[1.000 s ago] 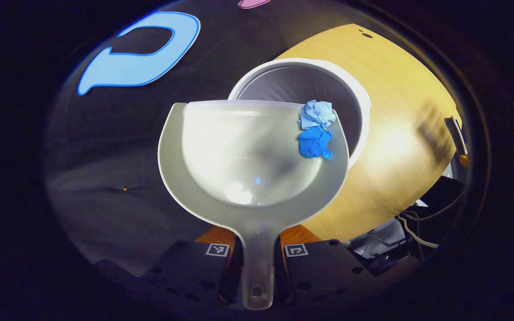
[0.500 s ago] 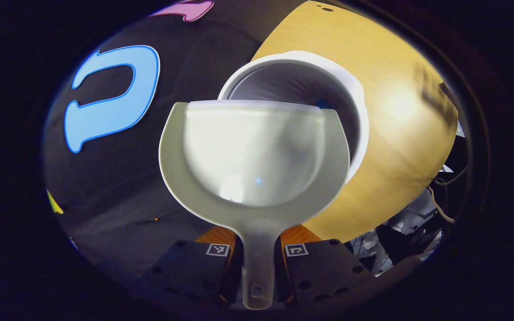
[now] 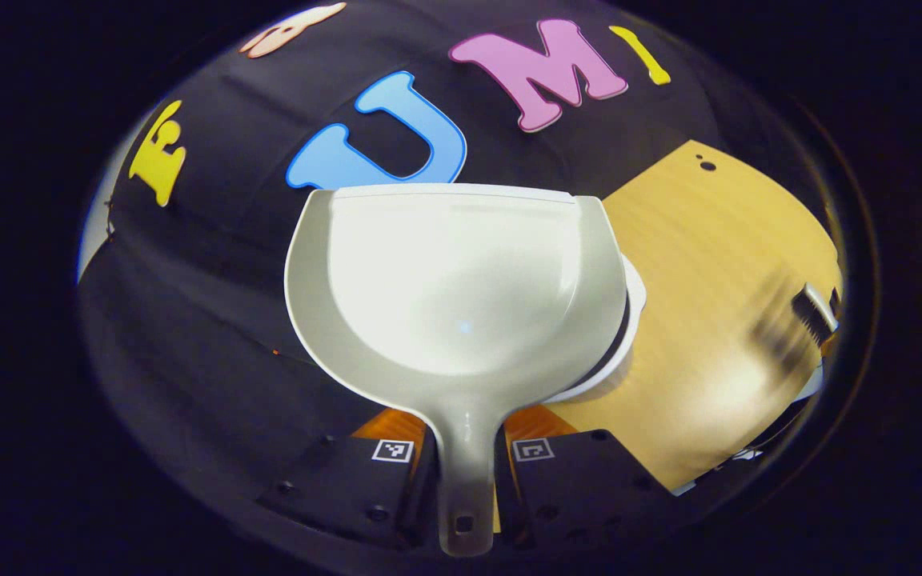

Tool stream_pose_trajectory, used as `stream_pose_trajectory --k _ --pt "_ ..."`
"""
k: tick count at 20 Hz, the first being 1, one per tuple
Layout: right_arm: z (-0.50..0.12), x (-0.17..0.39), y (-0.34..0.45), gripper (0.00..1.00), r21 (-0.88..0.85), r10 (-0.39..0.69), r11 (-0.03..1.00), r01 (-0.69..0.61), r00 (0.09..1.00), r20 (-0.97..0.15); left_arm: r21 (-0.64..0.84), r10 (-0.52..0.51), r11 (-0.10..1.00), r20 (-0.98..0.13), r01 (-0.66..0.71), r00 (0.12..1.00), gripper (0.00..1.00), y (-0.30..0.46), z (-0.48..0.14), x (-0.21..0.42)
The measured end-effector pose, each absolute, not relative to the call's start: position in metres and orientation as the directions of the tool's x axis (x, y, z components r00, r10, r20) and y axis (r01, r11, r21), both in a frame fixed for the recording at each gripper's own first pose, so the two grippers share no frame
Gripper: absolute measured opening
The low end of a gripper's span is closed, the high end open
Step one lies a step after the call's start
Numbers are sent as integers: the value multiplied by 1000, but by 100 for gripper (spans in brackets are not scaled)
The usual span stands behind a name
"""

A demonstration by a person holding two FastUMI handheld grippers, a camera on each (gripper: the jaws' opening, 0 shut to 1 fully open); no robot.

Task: Pick up the small broom and dustpan from the desktop, sweep the trash into the dustpan with the broom, and then empty the trash into the garbage bin.

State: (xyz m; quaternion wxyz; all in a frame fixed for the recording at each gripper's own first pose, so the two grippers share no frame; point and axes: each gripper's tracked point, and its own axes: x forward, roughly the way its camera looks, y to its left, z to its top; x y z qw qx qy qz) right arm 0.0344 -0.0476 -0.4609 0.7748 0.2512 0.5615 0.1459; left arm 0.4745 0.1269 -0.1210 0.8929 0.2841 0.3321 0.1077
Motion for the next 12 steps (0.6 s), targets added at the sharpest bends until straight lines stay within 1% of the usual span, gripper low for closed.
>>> stream_pose_trajectory --k 3,4,6,8,9,10,12 --pt "-462 48 -57 30 516 471 854 62 326 -819 437 245 899 -528 13 813 29 112 -129 484" --pt "-462 53 -58 30 513 466 855 75 321 -824 372 184 928 -532 33 827 27 106 -130 488" --pt "-464 60 -64 30 494 450 866 77 312 -837 213 48 973 -572 92 819 29 86 -148 489" --pt "-471 63 -71 30 462 424 884 74 292 -857 75 -72 986 -609 148 790 29 71 -166 489" --pt "-474 63 -75 30 449 411 890 78 288 -865 30 -110 986 -630 166 768 29 66 -176 492" --pt "-477 65 -77 30 436 397 896 86 287 -872 3 -146 981 -654 196 742 28 67 -183 485" --pt "-485 66 -79 30 413 370 905 106 286 -884 -27 -178 974 -703 224 688 29 69 -190 481"
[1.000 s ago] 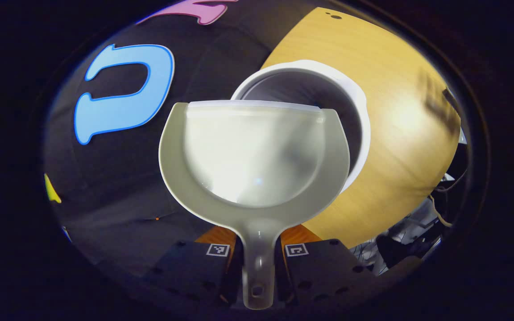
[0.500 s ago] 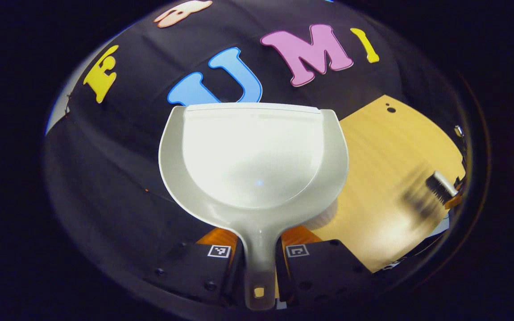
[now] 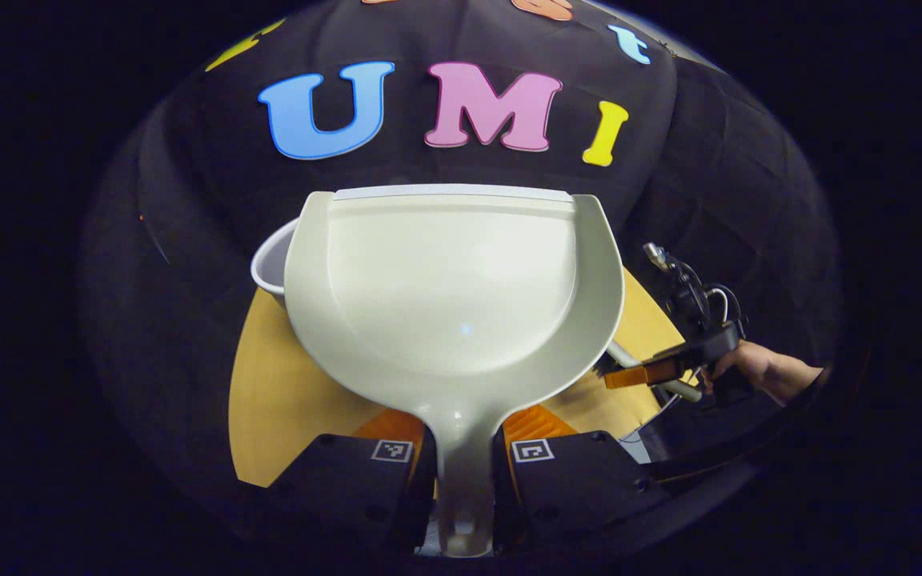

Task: Pick up the small broom and dustpan from the desktop, sweep the trash into the dustpan with the broom, and then empty the trash into the garbage bin.

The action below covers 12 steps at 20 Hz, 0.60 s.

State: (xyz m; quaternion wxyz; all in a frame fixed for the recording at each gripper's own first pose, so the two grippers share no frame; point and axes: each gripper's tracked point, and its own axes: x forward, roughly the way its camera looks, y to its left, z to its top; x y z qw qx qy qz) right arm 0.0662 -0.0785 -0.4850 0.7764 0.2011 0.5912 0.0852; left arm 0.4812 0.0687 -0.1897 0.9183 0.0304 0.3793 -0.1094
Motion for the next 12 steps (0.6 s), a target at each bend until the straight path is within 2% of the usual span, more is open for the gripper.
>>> stream_pose_trajectory --k 4,6,8,12 --pt "-513 56 -79 30 369 335 922 116 239 -912 -175 -251 967 -772 184 584 29 60 -229 475" --pt "-531 63 -83 30 320 282 939 123 258 -924 -180 -206 978 -822 102 531 29 66 -254 484" --pt "-552 62 -90 30 255 220 956 143 225 -949 -153 -148 988 -863 30 484 30 72 -268 494" --pt "-578 70 -79 30 230 204 959 167 158 -966 -53 -41 998 -904 -16 426 28 64 -272 498"
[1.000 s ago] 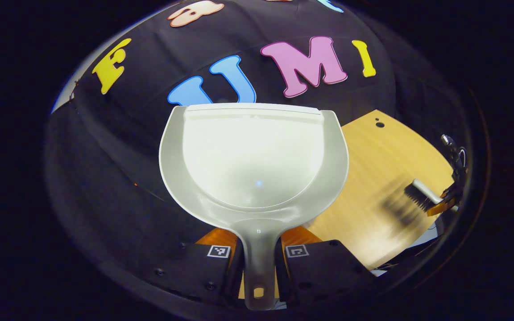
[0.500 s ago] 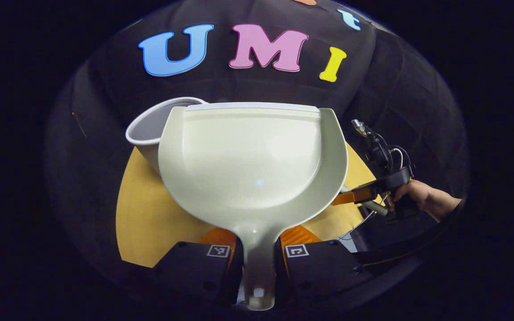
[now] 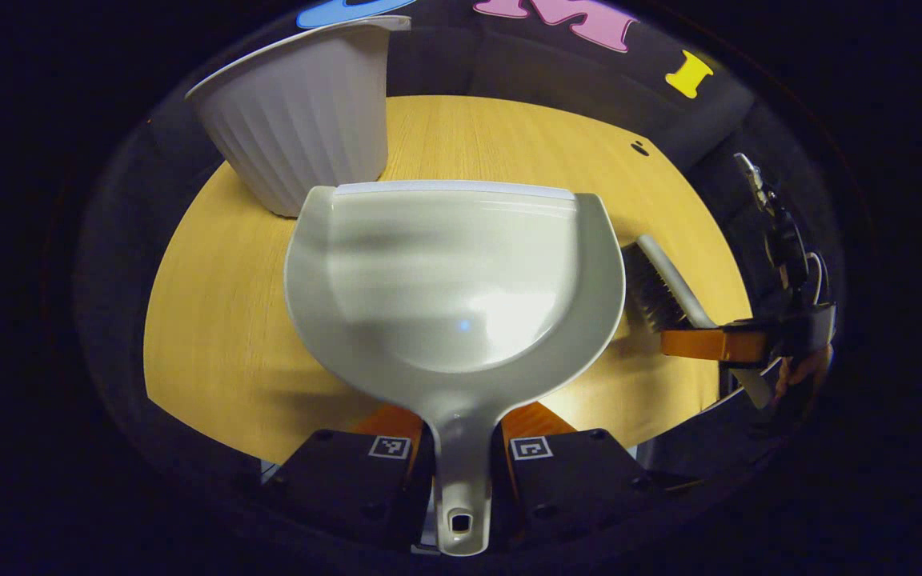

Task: Pick up the small broom and dustpan from the desktop, sweep the trash into the dustpan with the broom, and then empty the trash into the garbage bin.

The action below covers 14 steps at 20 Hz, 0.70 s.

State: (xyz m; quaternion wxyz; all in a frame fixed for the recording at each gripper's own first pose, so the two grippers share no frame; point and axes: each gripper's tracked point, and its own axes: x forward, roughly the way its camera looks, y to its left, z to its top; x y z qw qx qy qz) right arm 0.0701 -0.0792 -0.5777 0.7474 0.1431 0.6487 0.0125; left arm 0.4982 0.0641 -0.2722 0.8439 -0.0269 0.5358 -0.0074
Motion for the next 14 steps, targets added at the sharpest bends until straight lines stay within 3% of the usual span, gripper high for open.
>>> stream_pose_trajectory --k 8,9,10,13,14 --pt "-595 80 -58 30 171 159 969 179 83 -984 -80 -46 993 -945 -92 324 29 49 -268 494" --pt "-597 83 -53 22 191 181 962 193 67 -981 -79 -46 992 -950 -94 308 29 49 -269 493" --pt "-592 88 -51 31 208 198 958 198 67 -978 -76 -46 993 -954 -92 295 29 49 -269 491" --pt "-586 95 -55 43 189 177 965 181 79 -981 -81 -54 993 -958 -86 283 30 49 -266 494" --pt "-587 93 -55 23 186 175 966 177 75 -982 -72 -47 994 -958 -78 282 31 49 -266 493"
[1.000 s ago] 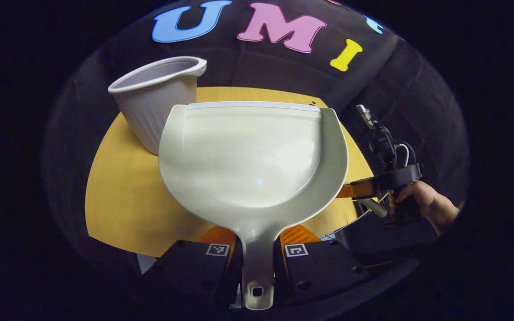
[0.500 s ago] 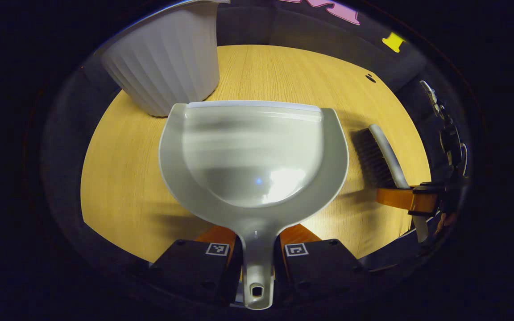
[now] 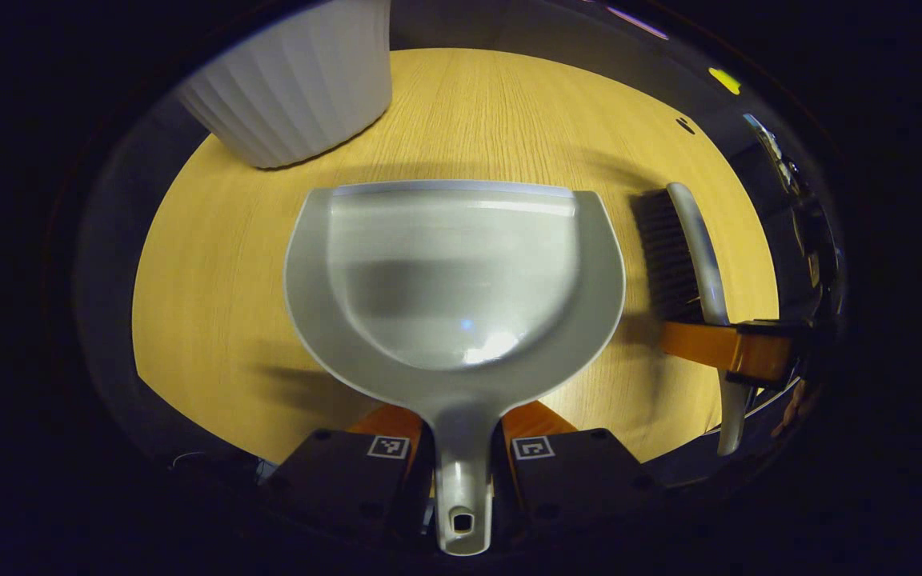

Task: Pick up the small broom and dustpan from the desktop, sweep the trash into the dustpan with the broom, and then empty the trash into the garbage bin.

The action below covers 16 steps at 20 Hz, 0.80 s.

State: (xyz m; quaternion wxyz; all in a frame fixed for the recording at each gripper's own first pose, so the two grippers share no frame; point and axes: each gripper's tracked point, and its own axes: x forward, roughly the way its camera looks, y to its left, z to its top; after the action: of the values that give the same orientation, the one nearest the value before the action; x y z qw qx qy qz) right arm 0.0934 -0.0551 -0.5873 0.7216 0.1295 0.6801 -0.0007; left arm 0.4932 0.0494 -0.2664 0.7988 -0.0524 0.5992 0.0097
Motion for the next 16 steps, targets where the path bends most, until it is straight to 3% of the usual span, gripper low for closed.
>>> stream_pose_trajectory --k 1,2,3,5,6,7,8,9,11,12,13,14,15,16 --pt "-588 91 -55 33 187 176 965 182 71 -982 -57 -36 996 -959 -68 280 30 50 -266 494" --pt "-589 91 -54 34 191 180 964 187 73 -981 -46 -30 997 -960 -54 278 31 51 -266 491" --pt "-587 89 -52 23 195 184 963 186 74 -980 -40 -26 998 -960 -44 278 31 53 -265 491" --pt "-581 90 -51 46 201 189 964 174 88 -978 -59 -50 998 -960 -24 277 35 50 -263 490" --pt "-578 93 -48 42 203 187 965 169 107 -977 -71 -63 997 -958 -17 281 45 47 -261 490" --pt "-575 95 -45 54 208 190 964 165 122 -974 -68 -61 998 -956 -13 285 71 46 -259 489" --pt "-573 97 -42 54 215 193 964 159 143 -971 -65 -60 998 -955 -7 290 81 46 -257 486" --pt "-570 101 -42 67 213 189 966 145 166 -968 -57 -54 998 -951 -3 305 85 47 -252 485" --pt "-555 100 -45 92 196 168 974 117 216 -962 -83 -81 997 -946 9 313 85 43 -244 477" --pt "-547 100 -47 100 186 156 976 111 235 -959 -104 -102 994 -941 11 323 85 41 -236 473" --pt "-537 99 -49 100 192 158 975 109 259 -953 -122 -119 992 -933 13 339 85 39 -228 469" --pt "-526 98 -50 92 199 160 973 115 283 -946 -137 -132 991 -924 11 358 85 40 -218 464" --pt "-512 97 -51 100 208 160 970 123 317 -935 -152 -143 988 -913 6 383 85 40 -208 458" --pt "-496 96 -54 100 212 155 969 128 355 -922 -167 -152 986 -900 -1 408 85 42 -198 451"
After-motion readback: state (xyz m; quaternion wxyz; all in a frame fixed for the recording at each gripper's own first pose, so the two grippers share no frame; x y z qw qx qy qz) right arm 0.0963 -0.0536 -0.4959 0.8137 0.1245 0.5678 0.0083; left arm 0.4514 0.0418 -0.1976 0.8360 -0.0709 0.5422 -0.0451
